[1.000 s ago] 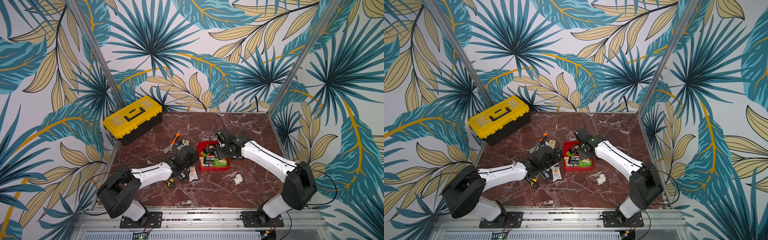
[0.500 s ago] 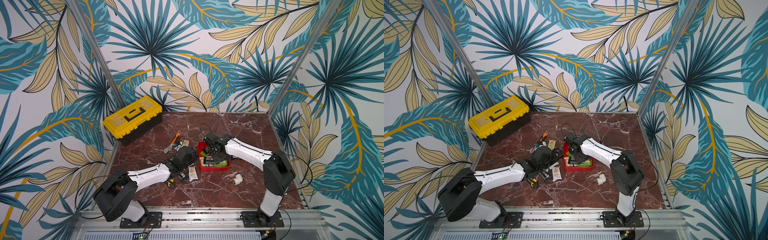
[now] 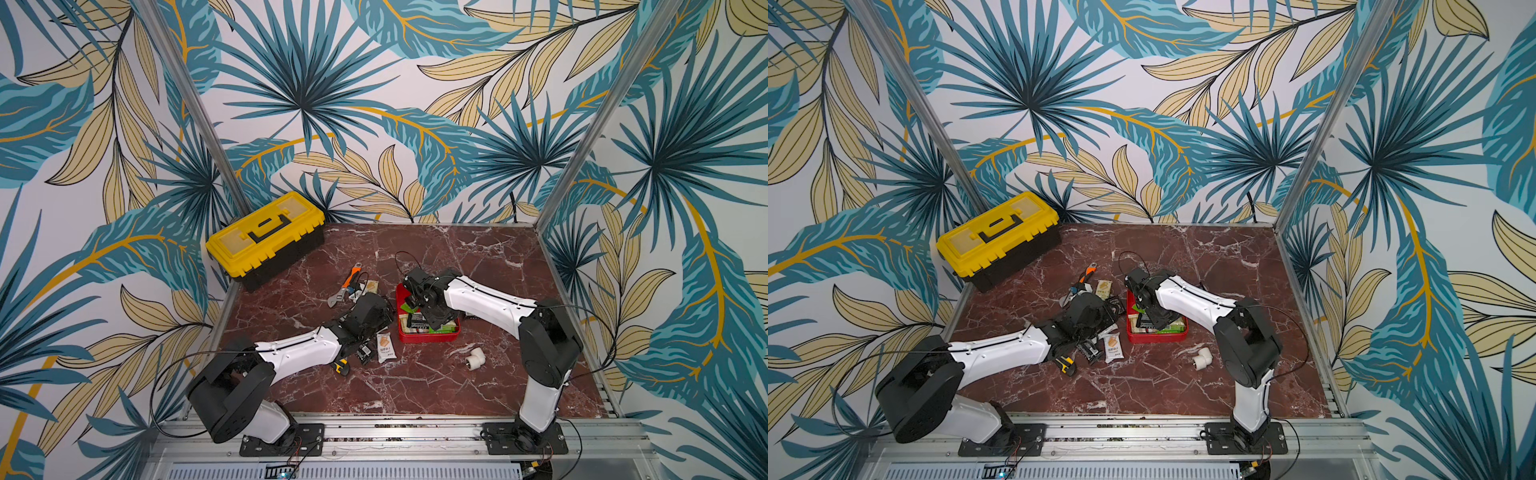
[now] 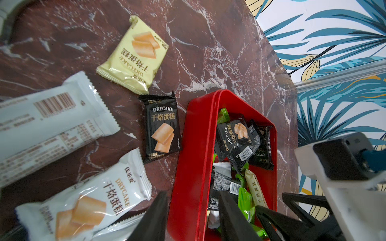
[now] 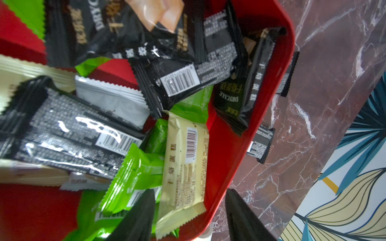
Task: Take the cookies out of the storage box
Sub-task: Pick up the cookie from the storage box.
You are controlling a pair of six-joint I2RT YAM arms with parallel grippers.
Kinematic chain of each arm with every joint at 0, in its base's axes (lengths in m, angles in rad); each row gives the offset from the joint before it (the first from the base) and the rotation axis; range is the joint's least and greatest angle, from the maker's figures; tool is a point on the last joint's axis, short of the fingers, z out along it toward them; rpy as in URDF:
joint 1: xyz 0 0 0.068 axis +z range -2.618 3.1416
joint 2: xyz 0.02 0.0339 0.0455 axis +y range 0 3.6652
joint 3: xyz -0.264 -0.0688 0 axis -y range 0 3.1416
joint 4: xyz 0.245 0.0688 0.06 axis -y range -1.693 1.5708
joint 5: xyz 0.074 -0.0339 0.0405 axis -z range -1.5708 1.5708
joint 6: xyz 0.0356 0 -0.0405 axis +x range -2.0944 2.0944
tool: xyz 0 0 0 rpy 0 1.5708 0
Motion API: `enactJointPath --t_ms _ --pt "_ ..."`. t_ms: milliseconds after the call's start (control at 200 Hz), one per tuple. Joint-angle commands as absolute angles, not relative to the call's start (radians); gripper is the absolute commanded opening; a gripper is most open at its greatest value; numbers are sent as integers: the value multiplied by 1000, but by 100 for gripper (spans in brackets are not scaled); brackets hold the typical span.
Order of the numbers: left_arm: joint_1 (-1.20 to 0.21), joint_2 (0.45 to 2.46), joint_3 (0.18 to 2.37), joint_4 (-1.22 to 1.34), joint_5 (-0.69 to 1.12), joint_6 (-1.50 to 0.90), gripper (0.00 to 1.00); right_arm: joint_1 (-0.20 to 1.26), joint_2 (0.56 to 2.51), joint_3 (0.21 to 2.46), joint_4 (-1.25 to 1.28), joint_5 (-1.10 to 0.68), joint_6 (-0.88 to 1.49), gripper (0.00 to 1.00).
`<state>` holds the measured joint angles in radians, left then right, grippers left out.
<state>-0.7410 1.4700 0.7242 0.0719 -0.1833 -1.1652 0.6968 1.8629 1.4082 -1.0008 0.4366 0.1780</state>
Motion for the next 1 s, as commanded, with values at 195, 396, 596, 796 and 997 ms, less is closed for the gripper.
enactJointPath --t_ms 195,396,596,796,997 --pt "-735 1458 707 86 -188 -1169 45 712 1901 1405 -1028 465 165 58" --pt "-735 1456 706 86 -189 -1168 44 713 1921 1392 -1047 511 177 54" --pt "-735 1457 707 87 -190 -1167 44 713 1931 1397 -1055 528 180 52" --pt "-736 1458 707 89 -189 -1169 44 712 1947 1393 -1059 545 181 50" --pt "-735 1462 707 88 -190 -1169 44 712 1966 1400 -1074 613 195 43"
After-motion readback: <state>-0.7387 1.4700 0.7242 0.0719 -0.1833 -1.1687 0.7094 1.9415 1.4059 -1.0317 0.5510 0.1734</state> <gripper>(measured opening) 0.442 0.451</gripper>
